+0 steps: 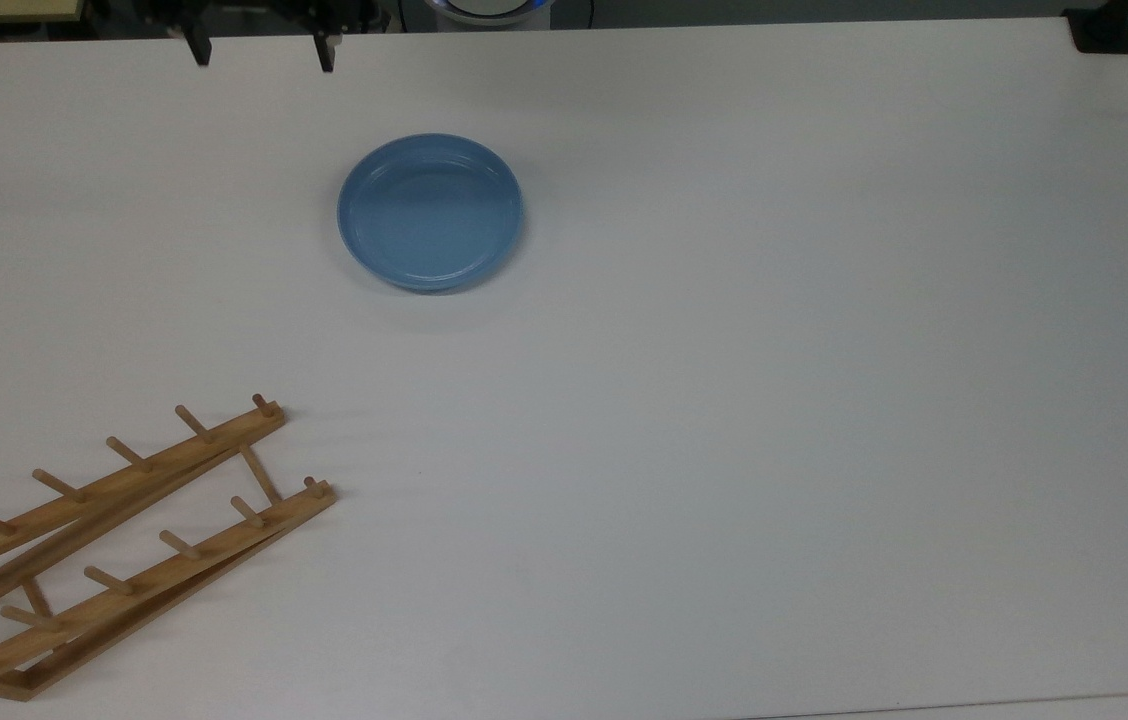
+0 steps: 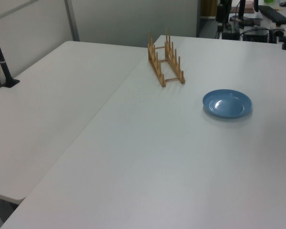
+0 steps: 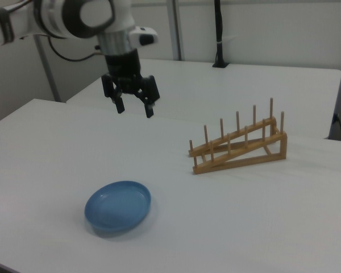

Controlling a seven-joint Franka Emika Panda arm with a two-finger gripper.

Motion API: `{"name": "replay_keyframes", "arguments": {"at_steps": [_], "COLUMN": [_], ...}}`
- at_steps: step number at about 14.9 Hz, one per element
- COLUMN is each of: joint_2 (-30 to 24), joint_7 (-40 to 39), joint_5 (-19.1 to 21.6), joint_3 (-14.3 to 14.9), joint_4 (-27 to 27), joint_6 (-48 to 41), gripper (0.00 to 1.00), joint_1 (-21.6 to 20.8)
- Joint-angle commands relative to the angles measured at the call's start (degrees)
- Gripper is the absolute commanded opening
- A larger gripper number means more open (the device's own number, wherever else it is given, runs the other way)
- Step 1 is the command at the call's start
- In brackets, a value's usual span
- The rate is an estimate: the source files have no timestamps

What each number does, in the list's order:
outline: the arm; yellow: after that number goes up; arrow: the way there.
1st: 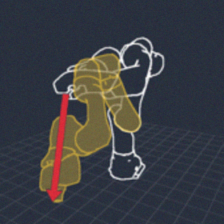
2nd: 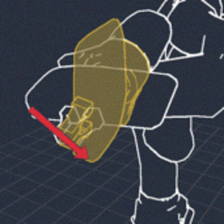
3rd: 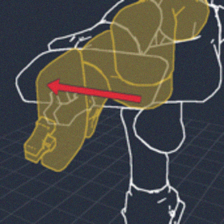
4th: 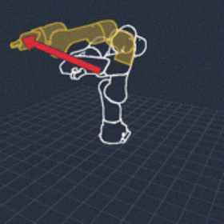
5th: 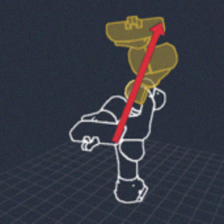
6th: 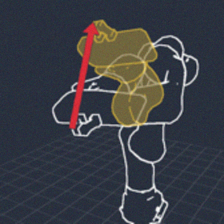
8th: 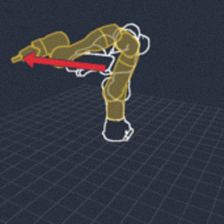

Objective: Pick plate from plate rack

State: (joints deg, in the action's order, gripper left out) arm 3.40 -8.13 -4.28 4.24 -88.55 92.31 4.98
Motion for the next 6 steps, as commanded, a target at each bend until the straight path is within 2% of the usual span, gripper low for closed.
{"name": "replay_keyframes", "arguments": {"at_steps": [1, 6], "joint_2": [-1.4, -1.1], "joint_7": [5.6, 6.4], "joint_5": [-4.4, -3.9], "joint_3": [1.6, 1.6], "joint_4": [-2.4, -2.5], "joint_6": [0.2, 0.1], "gripper": [1.00, 1.00], "joint_1": [-5.6, -5.7]}}
